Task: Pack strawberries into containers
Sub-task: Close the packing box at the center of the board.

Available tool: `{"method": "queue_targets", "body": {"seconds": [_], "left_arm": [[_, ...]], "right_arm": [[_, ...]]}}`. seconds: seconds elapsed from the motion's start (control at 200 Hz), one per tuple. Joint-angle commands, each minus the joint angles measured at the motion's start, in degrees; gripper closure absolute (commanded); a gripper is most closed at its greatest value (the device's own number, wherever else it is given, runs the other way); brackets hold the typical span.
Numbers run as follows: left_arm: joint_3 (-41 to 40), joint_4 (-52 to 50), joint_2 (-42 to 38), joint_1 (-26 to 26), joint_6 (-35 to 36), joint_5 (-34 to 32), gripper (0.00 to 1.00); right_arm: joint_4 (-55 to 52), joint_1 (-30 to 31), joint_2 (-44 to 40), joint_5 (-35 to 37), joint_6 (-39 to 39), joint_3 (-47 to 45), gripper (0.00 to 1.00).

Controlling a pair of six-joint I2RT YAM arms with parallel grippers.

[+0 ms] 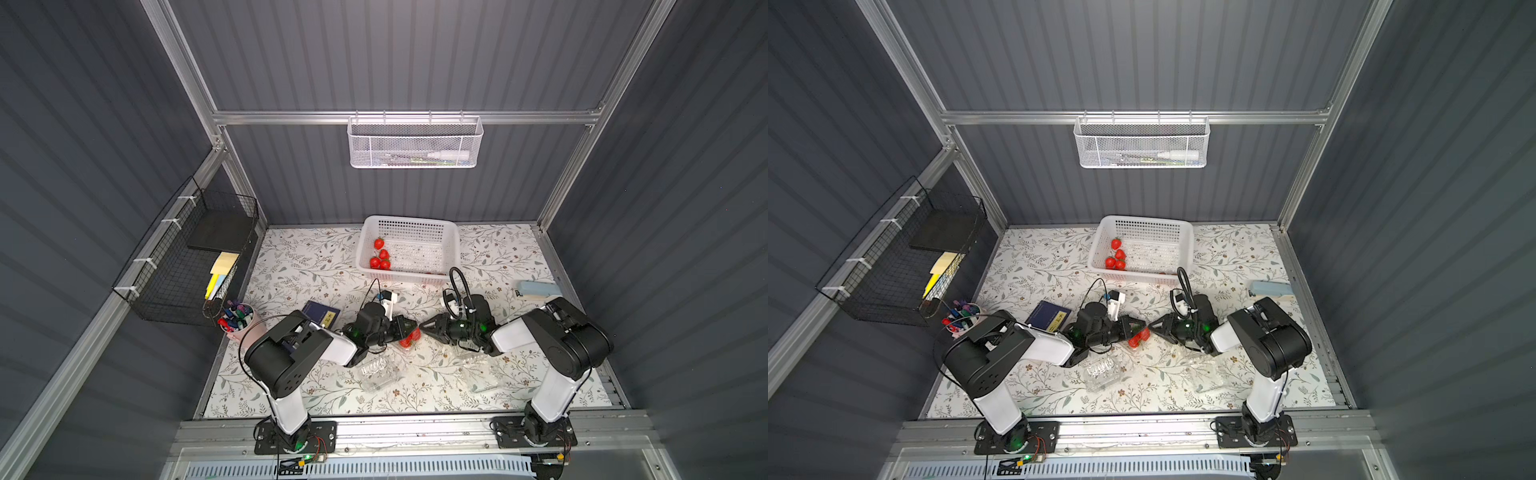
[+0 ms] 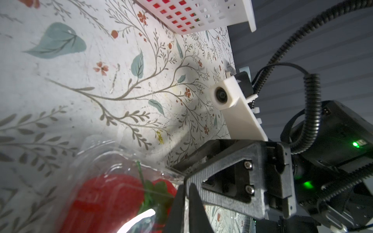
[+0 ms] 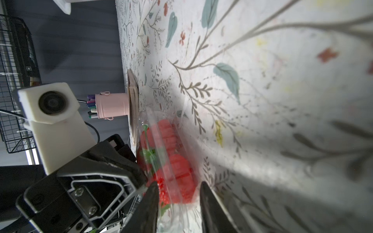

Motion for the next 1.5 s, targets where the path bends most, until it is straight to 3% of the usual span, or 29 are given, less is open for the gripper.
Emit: {"method": "queue_targets", "body": {"seconds": [0.0,0.165,0.345,0.575,0.8,0.981,1.496], "left_arm": [[-2.1,-3.2,2.9,0.1,-0.7,-0.1,0.9],[-2.5,-2.1,3.4,0.1,-1.2,-0.2,0.91],[-2.7,-1.6,3.2,0.1,-1.5,-0.5,0.91],[-2.8,-1.5,3.2,0.1,-1.6,-0.5,0.91],[-2.8,-1.5,2.7,0.1,-1.6,-0.8,0.91],[-2.7,-1.5,2.5,0.1,-1.7,-1.0,0.91],[-2.3,-2.4,2.5,0.0,-1.6,-1.4,0.91]], "right_arm": [[3.5,0.5,1.7,-1.3,1.7,-2.0,0.67],[9.0,0.8,3.3,-2.7,3.6,-3.1,0.68],[9.6,0.9,3.4,-2.8,3.5,-4.3,0.57],[9.5,0.9,2.2,-3.1,3.0,-5.1,0.63],[7.6,0.9,-0.9,-2.7,1.6,-6.2,0.46],[6.5,0.9,-3.1,-2.8,0.2,-7.0,0.45],[14.9,1.6,4.5,-5.3,4.3,-6.0,0.62]]}}
